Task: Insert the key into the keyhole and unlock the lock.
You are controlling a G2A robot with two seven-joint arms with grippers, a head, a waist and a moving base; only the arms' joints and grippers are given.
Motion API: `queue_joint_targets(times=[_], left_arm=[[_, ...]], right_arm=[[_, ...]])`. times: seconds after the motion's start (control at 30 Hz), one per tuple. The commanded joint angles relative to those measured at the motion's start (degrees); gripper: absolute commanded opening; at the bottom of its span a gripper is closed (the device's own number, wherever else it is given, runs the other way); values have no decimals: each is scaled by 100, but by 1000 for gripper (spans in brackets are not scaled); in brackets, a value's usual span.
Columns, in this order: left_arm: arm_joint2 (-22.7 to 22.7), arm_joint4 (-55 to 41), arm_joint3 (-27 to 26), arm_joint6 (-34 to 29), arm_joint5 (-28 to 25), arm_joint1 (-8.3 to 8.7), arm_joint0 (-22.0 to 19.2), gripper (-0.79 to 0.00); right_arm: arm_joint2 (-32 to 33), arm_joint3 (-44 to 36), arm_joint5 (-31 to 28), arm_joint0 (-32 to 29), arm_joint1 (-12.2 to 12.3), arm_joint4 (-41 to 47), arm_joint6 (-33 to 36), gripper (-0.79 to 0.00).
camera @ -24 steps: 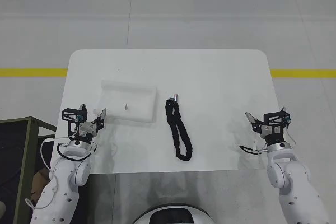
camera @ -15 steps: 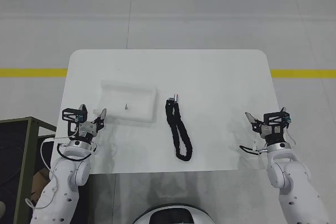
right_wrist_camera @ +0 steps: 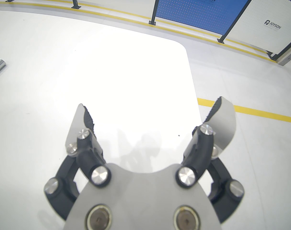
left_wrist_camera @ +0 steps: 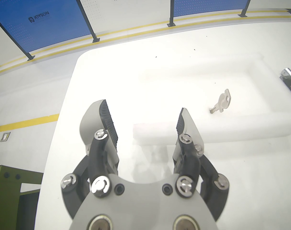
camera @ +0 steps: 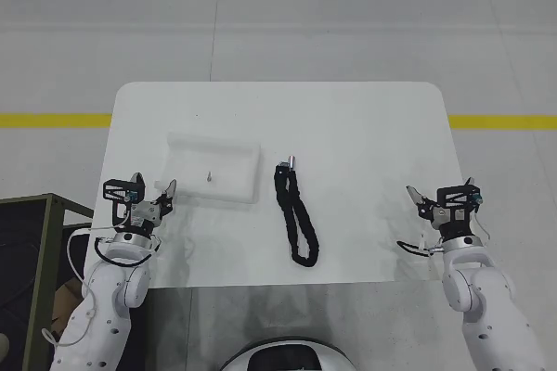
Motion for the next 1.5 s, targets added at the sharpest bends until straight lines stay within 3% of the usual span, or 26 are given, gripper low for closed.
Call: queue_joint_targets(times=[0.0, 0.07, 0.1, 0.2, 0.3, 0.4, 0.47, 0.57, 0.7, 0.77, 1.0, 1.07, 1.17, 1.3, 1.43, 1.47], left_arm=[[0, 0, 0, 0, 0, 0, 0, -242], [0, 0, 0, 0, 0, 0, 0, -242], [-2, 1, -16, -31, -17, 1, -14, 0], [-53, -180, -379, -857, -57, 6, -362, 0], [-26, -534, -1036, -2501, 119, 3, -967, 0], [212, -1021, -1430, -4561, 317, -5, -1761, 0], [427, -1277, -1358, -5964, 548, -11, -2404, 0], [843, -1439, -999, -7452, 743, -28, -3301, 0], [1213, -1700, -240, -8565, 1088, -70, -4078, 0], [1218, -1852, -10, -8779, 1233, -80, -4215, 0], [1218, -1852, -10, -8779, 1233, -80, -4215, 0], [1247, -1983, 263, -8800, 1266, -83, -4126, 0], [1220, -2610, 864, -8800, 1110, -56, -4333, 0], [1385, -2940, 1206, -8800, 958, 16, -4515, 0], [1620, -2895, 1346, -8800, 932, 91, -4649, -225], [1665, -2905, 1359, -8800, 945, 104, -4663, -249]], right_arm=[[0, 0, 0, 0, 0, 0, 0, -1], [0, 0, 0, 0, 0, 0, 0, -1], [0, 0, 0, 0, 0, 0, 0, 0], [0, 0, 0, 0, 0, 0, 0, 0], [0, 0, 0, 0, 0, 0, 0, 0], [0, 0, 0, 0, 0, 0, 0, 0], [0, 0, 0, 0, 0, 0, 0, 0], [0, 0, 0, 0, 0, 0, 0, 0], [0, 0, 0, 0, 0, 0, 0, 0], [0, 0, 0, 0, 0, 0, 0, 0], [0, 0, 0, 0, 0, 0, 0, 0], [0, 0, 0, 0, 0, 0, 0, 0], [0, 0, 0, 0, 0, 0, 0, 0], [0, 0, 0, 0, 0, 0, 0, 0], [0, 0, 0, 0, 0, 0, 0, 0], [0, 0, 0, 0, 0, 0, 0, 0]])
